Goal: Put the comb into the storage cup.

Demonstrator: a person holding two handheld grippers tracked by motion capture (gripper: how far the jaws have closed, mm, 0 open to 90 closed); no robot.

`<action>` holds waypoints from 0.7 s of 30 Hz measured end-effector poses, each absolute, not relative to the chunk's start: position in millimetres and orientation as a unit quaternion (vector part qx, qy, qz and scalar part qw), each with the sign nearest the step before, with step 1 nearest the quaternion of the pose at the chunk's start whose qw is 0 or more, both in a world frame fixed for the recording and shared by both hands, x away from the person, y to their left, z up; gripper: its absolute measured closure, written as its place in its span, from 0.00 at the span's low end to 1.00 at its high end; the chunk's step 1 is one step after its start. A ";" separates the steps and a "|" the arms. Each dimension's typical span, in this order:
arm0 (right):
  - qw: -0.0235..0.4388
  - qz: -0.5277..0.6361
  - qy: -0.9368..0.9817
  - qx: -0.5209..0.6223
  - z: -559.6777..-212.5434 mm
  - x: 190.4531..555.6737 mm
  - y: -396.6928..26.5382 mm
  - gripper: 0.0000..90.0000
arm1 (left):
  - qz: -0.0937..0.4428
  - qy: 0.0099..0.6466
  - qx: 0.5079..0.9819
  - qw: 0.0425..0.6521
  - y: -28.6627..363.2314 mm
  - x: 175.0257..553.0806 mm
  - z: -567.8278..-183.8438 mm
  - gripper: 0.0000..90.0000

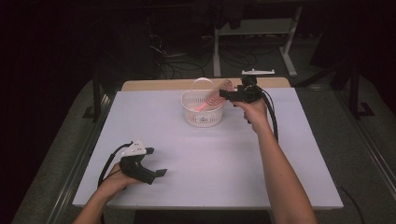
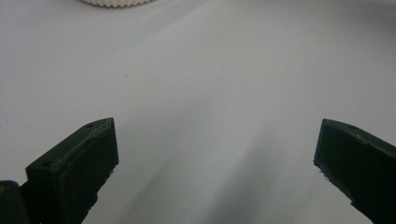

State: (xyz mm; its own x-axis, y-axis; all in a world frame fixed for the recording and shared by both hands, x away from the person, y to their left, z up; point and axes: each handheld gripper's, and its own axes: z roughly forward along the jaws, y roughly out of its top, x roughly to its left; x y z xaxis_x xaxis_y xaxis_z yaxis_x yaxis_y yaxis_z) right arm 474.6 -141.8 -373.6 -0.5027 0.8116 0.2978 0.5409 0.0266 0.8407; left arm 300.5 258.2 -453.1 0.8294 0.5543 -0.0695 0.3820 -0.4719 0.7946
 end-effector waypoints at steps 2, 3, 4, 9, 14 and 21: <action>0.137 0.502 0.709 0.476 -372.3 472.1 -143.3 0.05 | 0.100 0.275 0.852 0.435 258.0 300.5 -452.8 0.00; 0.138 0.500 0.713 0.472 -371.5 470.9 -144.2 0.04 | 0.100 0.275 0.852 0.435 257.8 300.5 -452.6 0.00; 0.137 0.497 0.717 0.468 -370.4 469.5 -145.2 0.03 | 0.100 0.275 0.852 0.435 257.7 300.4 -452.7 0.00; 0.143 0.487 0.731 0.456 -368.1 463.3 -149.2 0.01 | 0.100 0.274 0.853 0.433 257.6 300.4 -452.7 0.00; 0.145 0.486 0.739 0.444 -366.9 455.7 -153.1 0.01 | 0.101 0.275 0.852 0.435 257.6 300.0 -452.2 0.00; 0.150 0.480 0.751 0.428 -368.2 443.9 -155.8 0.01 | 0.102 0.274 0.852 0.435 258.3 299.5 -451.5 0.00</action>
